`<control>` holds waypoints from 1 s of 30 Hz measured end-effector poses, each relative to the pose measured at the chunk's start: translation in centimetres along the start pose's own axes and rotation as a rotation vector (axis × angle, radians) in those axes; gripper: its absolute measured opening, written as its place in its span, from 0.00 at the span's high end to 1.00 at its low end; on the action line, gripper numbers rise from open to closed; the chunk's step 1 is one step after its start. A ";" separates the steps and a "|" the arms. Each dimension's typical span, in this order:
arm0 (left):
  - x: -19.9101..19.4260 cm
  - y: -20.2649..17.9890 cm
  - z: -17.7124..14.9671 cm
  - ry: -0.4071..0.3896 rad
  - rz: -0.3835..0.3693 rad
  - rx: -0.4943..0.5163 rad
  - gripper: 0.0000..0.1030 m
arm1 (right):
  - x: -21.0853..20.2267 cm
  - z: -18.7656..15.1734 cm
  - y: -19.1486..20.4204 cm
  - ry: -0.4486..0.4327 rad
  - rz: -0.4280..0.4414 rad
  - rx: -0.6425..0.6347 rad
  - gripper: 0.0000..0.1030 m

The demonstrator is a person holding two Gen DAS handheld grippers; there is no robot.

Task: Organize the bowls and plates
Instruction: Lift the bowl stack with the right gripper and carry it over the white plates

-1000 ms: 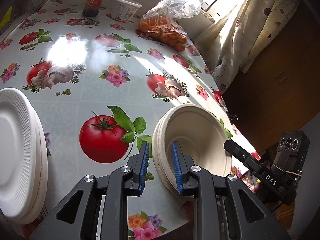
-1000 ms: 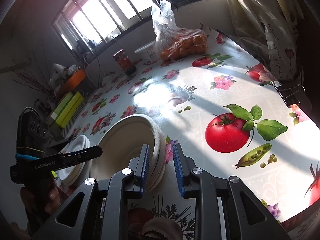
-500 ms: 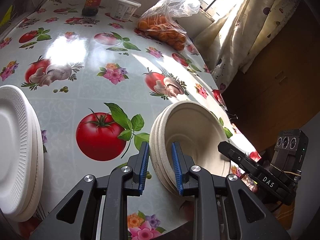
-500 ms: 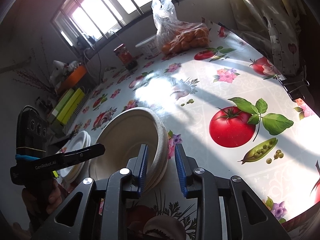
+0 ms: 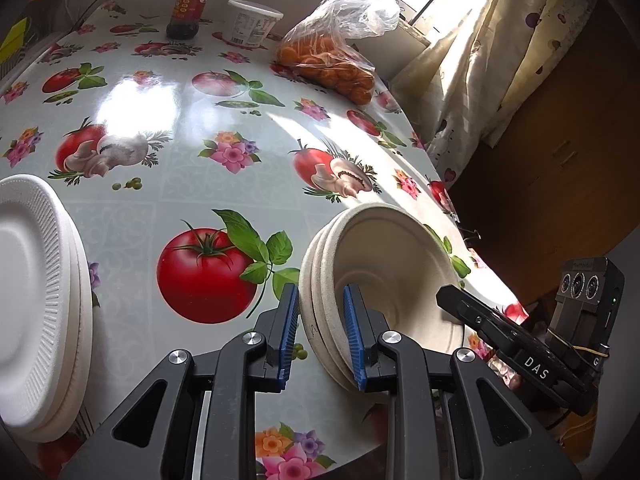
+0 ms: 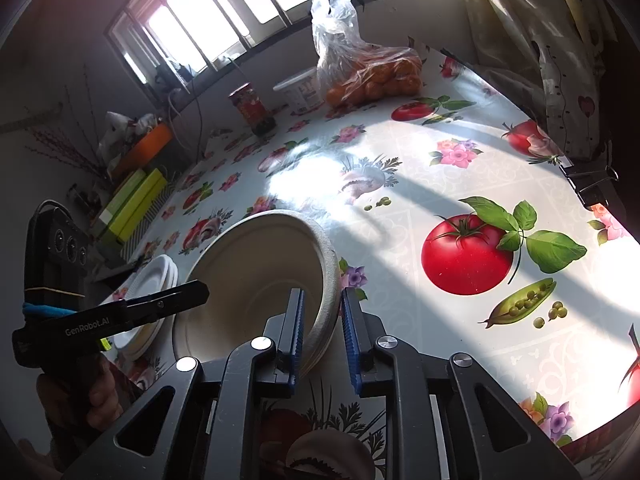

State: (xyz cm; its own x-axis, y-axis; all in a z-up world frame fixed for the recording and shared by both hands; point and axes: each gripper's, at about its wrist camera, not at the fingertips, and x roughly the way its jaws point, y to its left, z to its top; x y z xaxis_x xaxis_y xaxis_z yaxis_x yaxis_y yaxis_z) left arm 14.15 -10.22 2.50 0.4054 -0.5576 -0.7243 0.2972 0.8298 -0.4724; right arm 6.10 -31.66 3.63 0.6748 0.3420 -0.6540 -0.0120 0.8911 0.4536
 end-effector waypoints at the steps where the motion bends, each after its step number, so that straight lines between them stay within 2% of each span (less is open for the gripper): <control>1: 0.0 0.0 0.0 -0.001 0.000 0.000 0.77 | 0.0 0.0 0.0 0.000 -0.001 0.001 0.82; 30: -1.5 -0.5 0.7 -0.034 0.035 0.015 0.77 | -0.2 1.4 0.8 -0.003 0.004 -0.016 0.84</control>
State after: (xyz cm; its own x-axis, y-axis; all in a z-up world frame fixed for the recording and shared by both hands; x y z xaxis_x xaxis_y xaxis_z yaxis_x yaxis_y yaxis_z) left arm 13.99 -9.82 4.12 0.4448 -0.5288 -0.7228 0.2952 0.8486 -0.4391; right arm 7.03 -31.38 4.98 0.6769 0.3445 -0.6505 -0.0267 0.8946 0.4461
